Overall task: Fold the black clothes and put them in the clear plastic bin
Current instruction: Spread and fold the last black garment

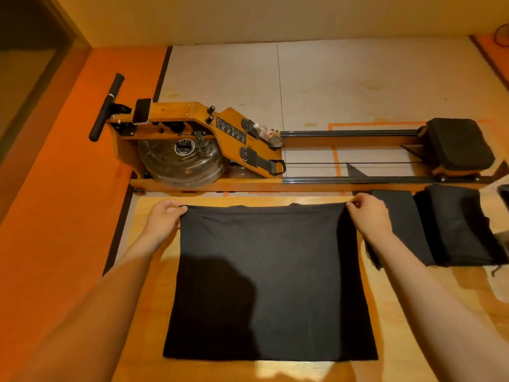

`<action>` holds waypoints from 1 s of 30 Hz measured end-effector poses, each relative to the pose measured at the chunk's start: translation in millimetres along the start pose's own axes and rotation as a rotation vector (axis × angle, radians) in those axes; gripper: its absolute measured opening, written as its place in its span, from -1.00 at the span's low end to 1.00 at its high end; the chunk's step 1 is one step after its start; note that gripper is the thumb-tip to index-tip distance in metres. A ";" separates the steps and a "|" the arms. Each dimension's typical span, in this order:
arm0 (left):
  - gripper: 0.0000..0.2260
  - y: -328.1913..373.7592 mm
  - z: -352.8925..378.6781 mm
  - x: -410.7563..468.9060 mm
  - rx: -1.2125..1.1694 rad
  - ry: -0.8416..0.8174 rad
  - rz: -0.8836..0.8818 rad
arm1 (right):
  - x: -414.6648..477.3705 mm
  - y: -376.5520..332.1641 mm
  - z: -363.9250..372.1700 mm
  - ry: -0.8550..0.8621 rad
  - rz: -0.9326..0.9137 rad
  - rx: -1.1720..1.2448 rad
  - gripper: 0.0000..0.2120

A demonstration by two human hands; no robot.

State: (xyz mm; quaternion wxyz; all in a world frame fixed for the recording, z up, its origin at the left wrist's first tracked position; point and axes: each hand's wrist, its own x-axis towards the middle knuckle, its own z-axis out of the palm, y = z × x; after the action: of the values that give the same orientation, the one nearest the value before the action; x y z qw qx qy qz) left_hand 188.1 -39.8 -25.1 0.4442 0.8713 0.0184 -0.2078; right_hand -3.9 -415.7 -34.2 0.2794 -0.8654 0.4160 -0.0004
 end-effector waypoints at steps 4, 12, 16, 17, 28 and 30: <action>-0.94 -8.6 6.3 18.1 0.027 0.044 -0.046 | 11.7 0.7 13.5 0.013 0.009 -0.034 -0.81; -0.76 -4.4 21.1 25.9 0.468 0.206 0.169 | 10.8 -18.8 27.9 0.084 -0.278 -0.150 -0.69; -0.60 10.2 51.3 12.6 0.608 -0.092 0.528 | 3.8 -35.4 45.8 -0.146 -0.532 -0.201 -0.60; -0.60 12.1 59.1 11.3 0.609 -0.150 0.544 | 3.1 -38.2 50.6 -0.167 -0.557 -0.207 -0.61; -0.88 35.6 73.2 33.0 0.708 -0.345 0.247 | 17.1 -57.5 48.7 -0.323 -0.505 -0.228 -0.87; -0.84 41.8 69.6 38.6 0.725 -0.441 0.179 | 22.9 -58.7 42.5 -0.403 -0.494 -0.197 -0.86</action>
State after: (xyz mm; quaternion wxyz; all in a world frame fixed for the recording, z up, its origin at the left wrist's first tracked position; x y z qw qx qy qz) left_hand 208.4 -125.5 -43.8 0.1190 0.9040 -0.2265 -0.3426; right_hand 63.2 -382.5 -46.9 0.2627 -0.9455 0.1282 0.1434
